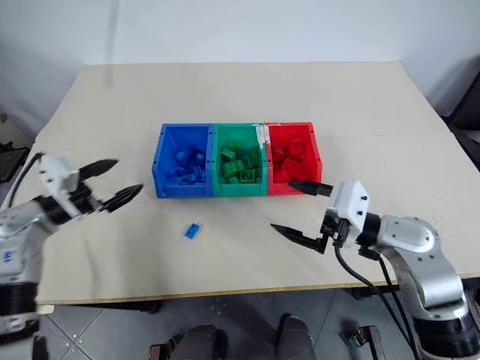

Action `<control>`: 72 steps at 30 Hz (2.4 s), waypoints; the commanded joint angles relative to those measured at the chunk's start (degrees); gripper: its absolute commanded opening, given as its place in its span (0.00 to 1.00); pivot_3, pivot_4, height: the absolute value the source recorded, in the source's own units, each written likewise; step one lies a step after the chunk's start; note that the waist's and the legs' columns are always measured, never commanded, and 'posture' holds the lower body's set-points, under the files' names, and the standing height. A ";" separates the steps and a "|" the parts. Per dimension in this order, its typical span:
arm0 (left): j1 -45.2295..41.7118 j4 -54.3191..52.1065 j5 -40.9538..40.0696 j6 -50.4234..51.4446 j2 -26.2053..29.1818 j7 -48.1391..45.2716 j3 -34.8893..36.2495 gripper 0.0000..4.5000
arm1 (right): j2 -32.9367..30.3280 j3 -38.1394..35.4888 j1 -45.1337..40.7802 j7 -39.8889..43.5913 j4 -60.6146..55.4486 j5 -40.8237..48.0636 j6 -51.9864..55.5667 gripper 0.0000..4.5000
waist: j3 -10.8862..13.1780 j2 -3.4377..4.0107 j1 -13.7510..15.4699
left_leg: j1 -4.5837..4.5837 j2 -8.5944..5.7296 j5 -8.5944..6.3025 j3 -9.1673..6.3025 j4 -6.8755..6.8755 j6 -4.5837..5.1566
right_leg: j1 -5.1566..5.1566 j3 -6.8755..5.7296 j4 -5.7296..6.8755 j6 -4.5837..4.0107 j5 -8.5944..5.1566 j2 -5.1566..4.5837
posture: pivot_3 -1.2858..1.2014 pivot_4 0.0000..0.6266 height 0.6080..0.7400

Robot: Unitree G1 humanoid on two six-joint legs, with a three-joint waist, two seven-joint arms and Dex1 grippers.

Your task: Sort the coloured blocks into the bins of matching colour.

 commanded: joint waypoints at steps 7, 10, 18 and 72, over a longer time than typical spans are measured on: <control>10.36 -2.27 -1.03 -3.54 8.60 -9.76 3.46 0.99 | 0.30 3.96 -3.96 5.94 3.40 -1.12 -3.08 1.00 | 0.00 0.00 0.35 | -0.01 0.00 -0.01 0.02 -0.01 0.00 | 0.00 0.01 0.00 0.00 0.00 -0.01 | 0.52 0.24 1.00; 14.32 -14.94 -1.95 2.12 8.49 -10.30 -1.55 0.99 | -0.44 2.73 -2.17 6.05 3.07 -0.87 -3.38 1.00 | 0.00 0.00 0.39 | -0.02 0.01 -0.02 0.02 -0.01 -0.01 | -0.01 0.01 0.00 -0.01 0.00 -0.01 | 0.52 0.24 1.00; 11.49 -35.08 2.41 21.67 3.32 4.32 -17.03 0.99 | -3.97 1.41 3.87 9.51 3.13 -2.96 -7.84 1.00 | 0.00 0.04 0.99 | 0.01 0.00 -0.03 0.03 0.02 -0.01 | 0.02 0.05 0.00 -0.01 0.00 -0.01 | 0.52 0.24 1.00; -7.75 -17.90 7.26 12.17 -11.28 18.28 -11.86 0.79 | 3.81 -6.03 15.27 -11.23 -5.70 -3.61 -5.39 1.00 | -0.02 0.04 0.48 | 0.03 -0.01 -0.02 0.05 -0.04 -0.01 | 0.00 0.03 -0.04 -0.01 0.00 0.01 | 0.52 0.24 1.00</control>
